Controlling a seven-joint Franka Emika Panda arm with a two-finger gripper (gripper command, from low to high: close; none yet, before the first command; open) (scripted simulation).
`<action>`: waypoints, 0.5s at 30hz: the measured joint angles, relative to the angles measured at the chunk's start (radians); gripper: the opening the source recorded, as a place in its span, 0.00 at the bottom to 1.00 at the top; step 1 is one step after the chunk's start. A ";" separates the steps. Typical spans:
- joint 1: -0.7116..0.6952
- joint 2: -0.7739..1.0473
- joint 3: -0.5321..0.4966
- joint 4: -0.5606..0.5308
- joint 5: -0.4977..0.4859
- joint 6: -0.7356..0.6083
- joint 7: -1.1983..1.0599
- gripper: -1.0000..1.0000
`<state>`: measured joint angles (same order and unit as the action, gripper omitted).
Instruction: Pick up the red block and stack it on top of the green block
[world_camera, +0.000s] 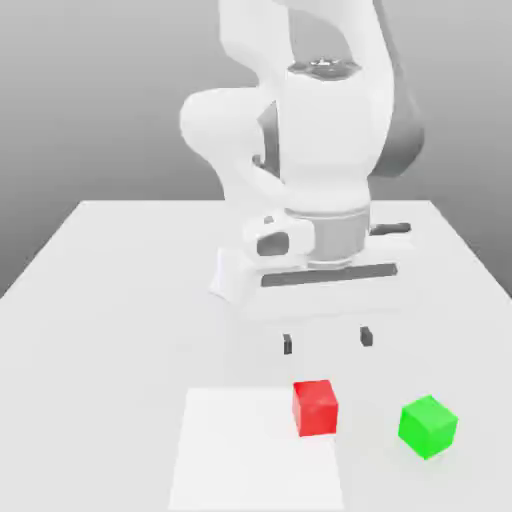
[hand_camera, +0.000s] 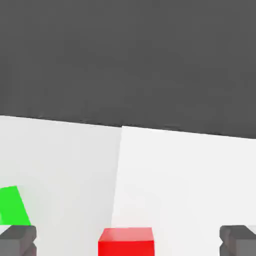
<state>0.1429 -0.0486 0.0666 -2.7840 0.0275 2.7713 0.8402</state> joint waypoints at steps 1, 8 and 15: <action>0.002 0.035 -0.002 -0.009 -0.017 0.027 0.013 0.50; 0.026 0.276 -0.037 0.011 -0.077 0.228 0.058 0.00; 0.025 0.277 -0.037 0.012 -0.080 0.230 0.061 0.00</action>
<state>0.1679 0.2279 0.0299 -2.7724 -0.0527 3.0009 0.9011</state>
